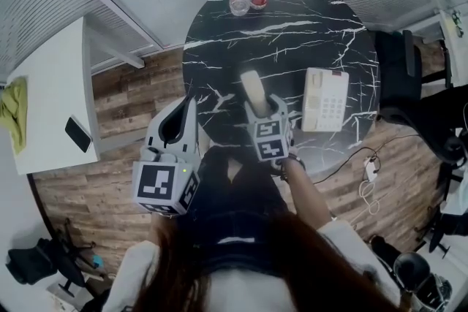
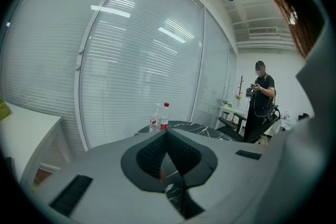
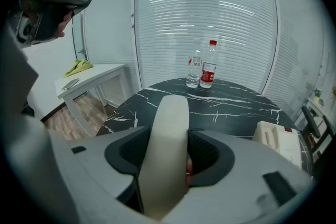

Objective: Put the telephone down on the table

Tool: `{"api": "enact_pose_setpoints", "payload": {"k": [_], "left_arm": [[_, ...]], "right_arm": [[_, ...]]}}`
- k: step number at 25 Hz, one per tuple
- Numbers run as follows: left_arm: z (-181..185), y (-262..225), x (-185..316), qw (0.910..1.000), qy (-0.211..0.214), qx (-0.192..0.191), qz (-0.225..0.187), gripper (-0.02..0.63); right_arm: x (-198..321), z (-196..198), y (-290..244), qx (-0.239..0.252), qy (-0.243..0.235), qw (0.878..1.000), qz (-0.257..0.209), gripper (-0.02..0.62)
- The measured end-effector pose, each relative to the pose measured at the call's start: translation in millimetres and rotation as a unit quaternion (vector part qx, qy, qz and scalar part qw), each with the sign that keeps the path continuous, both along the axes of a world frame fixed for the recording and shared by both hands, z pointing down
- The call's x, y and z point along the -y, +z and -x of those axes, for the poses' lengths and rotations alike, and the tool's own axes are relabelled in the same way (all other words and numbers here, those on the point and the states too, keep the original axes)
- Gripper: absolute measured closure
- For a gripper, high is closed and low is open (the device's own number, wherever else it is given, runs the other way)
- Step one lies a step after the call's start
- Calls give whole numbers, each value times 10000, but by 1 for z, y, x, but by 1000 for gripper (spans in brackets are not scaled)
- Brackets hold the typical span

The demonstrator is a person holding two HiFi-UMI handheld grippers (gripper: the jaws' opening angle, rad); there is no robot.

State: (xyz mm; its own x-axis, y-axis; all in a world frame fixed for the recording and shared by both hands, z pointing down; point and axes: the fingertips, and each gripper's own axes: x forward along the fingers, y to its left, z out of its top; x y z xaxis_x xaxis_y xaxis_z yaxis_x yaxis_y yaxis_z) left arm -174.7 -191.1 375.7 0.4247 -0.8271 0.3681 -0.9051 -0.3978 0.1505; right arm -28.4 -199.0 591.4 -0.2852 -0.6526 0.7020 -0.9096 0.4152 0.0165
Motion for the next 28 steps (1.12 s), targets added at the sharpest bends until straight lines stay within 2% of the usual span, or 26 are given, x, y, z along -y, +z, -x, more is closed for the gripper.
{"api": "enact_pose_setpoints", "payload": {"k": [28], "left_arm": [[34, 10, -7, 9996, -182, 167, 143, 606]], "right_arm": [[-5, 50, 28, 79, -373, 9988, 305, 364]]}}
